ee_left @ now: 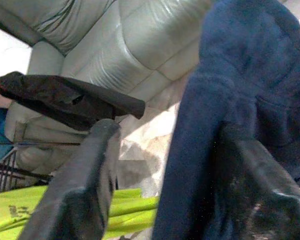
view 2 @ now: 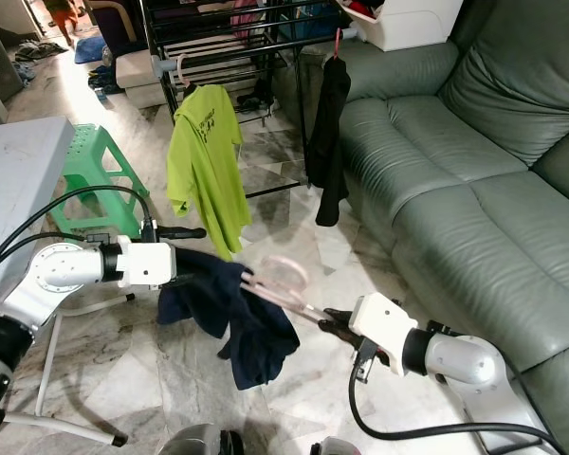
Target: Hang hanger
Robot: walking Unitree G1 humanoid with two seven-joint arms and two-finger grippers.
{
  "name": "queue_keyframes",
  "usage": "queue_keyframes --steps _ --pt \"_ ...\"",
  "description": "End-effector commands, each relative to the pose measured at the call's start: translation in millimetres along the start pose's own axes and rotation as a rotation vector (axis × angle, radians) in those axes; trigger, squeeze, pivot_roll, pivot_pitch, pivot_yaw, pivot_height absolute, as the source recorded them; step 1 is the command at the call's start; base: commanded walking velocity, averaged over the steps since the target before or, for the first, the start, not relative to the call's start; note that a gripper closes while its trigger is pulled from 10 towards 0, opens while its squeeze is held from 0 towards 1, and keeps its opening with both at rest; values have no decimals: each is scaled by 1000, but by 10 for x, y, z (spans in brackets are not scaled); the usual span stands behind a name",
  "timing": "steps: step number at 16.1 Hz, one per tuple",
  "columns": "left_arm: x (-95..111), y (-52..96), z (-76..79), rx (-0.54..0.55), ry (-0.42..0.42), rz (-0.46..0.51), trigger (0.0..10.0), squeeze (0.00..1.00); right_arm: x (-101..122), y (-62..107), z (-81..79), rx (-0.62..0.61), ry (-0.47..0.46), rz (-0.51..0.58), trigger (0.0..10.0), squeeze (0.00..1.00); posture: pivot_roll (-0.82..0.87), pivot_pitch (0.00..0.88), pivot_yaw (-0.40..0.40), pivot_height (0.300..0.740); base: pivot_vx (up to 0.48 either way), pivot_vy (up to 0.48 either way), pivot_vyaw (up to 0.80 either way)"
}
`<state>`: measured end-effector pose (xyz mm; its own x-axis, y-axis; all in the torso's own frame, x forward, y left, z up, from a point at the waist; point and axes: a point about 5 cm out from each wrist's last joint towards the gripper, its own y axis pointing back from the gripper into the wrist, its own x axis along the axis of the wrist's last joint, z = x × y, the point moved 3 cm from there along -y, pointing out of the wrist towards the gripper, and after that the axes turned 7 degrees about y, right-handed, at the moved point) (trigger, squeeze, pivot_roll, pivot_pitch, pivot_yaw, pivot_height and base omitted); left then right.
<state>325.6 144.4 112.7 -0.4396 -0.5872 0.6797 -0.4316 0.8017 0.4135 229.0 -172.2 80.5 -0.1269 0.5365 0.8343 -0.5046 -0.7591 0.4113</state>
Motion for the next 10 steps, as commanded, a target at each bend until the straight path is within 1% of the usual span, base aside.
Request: queue_keyframes --steps 1,3,5,7,9,10 --pt "5 -20 7 -34 -14 -7 0 0 159 -23 19 10 67 56 10000 0 -57 10 64 740 0 0 0" --pt "12 -41 31 -56 -14 0 0 0 178 -35 27 22 90 57 10000 0 -58 13 68 740 0 0 0" --pt "-33 -63 99 -113 -8 -25 0 0 159 -36 35 32 119 42 10000 0 -58 13 68 740 0 0 0" --pt "-38 -74 107 -128 -8 -30 0 0 161 -32 32 33 125 41 10000 0 -65 19 71 740 0 0 0" --pt "-69 -84 134 -165 -5 -53 0 0 171 -54 -1 35 135 43 10000 0 -68 25 71 740 0 0 0" --pt "-68 -87 132 -163 2 -50 0 0 168 -61 -18 39 138 42 10000 0 -68 25 71 740 0 0 0"
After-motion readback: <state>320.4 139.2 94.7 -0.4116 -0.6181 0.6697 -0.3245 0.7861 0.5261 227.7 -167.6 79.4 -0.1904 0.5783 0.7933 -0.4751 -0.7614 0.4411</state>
